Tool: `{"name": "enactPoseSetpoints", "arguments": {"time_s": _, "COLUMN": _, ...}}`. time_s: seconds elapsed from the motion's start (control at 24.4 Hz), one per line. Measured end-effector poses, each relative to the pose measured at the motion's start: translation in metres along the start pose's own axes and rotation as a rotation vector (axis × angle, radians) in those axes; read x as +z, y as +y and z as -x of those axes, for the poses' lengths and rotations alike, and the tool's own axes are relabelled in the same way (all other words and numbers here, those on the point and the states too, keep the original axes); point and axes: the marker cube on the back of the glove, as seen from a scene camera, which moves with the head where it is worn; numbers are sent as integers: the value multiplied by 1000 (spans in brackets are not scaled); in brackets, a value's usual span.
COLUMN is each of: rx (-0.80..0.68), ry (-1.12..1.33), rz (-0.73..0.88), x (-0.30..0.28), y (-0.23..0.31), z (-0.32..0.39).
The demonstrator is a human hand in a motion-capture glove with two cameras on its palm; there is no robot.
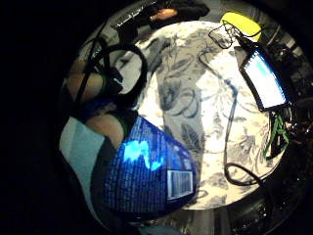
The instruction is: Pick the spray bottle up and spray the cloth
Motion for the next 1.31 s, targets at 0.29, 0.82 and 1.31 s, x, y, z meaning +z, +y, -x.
{"name": "enactPoseSetpoints", "arguments": {"time_s": 0.29, "rx": 123, "ry": 149, "rz": 181, "x": 15, "y": -32, "z": 7}}
{"name": "enactPoseSetpoints", "arguments": {"time_s": 0.82, "rx": 171, "ry": 223, "rz": 270, "x": 22, "y": -36, "z": 5}}
{"name": "enactPoseSetpoints", "arguments": {"time_s": 1.31, "rx": 163, "ry": 215, "rz": 276, "x": 26, "y": -35, "z": 8}}
